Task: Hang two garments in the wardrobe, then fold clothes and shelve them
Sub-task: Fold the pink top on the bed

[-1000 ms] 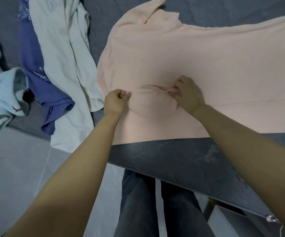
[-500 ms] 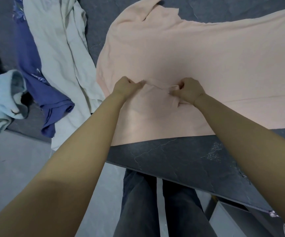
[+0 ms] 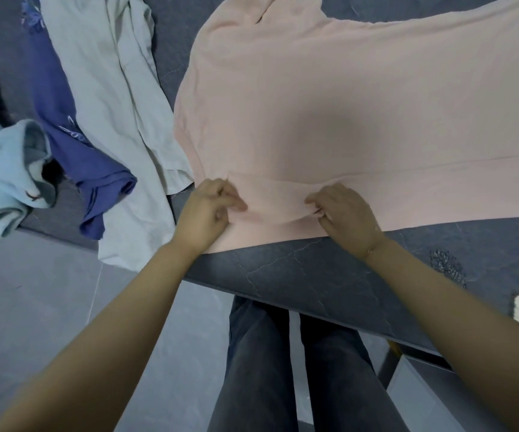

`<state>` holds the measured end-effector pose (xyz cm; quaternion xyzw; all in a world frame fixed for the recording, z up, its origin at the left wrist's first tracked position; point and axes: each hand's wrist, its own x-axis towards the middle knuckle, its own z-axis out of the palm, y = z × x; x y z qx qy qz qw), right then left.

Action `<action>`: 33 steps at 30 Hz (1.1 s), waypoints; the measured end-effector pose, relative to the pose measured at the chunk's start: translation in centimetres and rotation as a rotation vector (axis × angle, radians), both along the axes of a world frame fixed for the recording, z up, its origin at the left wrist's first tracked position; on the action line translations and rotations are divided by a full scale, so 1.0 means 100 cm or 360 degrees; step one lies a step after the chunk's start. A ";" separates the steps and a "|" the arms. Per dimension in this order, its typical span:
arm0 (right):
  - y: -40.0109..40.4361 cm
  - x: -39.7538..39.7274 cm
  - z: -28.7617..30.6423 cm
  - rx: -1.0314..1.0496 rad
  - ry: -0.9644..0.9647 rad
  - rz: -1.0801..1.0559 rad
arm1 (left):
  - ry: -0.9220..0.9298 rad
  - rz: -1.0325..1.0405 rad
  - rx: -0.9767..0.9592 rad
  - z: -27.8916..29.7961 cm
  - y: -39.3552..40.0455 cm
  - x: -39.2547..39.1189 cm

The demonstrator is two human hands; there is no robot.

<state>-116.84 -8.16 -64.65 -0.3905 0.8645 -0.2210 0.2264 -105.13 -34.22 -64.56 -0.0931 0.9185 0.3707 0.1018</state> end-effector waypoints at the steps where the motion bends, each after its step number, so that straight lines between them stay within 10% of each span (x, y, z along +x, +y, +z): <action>1: 0.002 0.008 -0.005 0.0065 0.0041 0.0137 | -0.0035 -0.0052 -0.0066 -0.003 0.002 0.011; 11: 0.012 0.028 -0.016 0.0165 0.0155 0.0008 | 0.0004 -0.0064 -0.0229 -0.008 0.048 0.014; 19: 0.040 0.007 -0.019 0.0492 -0.0247 0.0205 | -0.0700 -0.0267 -0.0425 -0.034 0.086 -0.013; 24: 0.074 -0.020 -0.005 -0.0043 -0.0258 -0.0754 | -0.0370 0.0054 -0.0422 0.002 0.114 -0.049; 33: 0.236 -0.093 -0.005 0.0121 0.0071 -0.1796 | -0.0239 -0.0475 -0.0182 -0.014 0.230 -0.170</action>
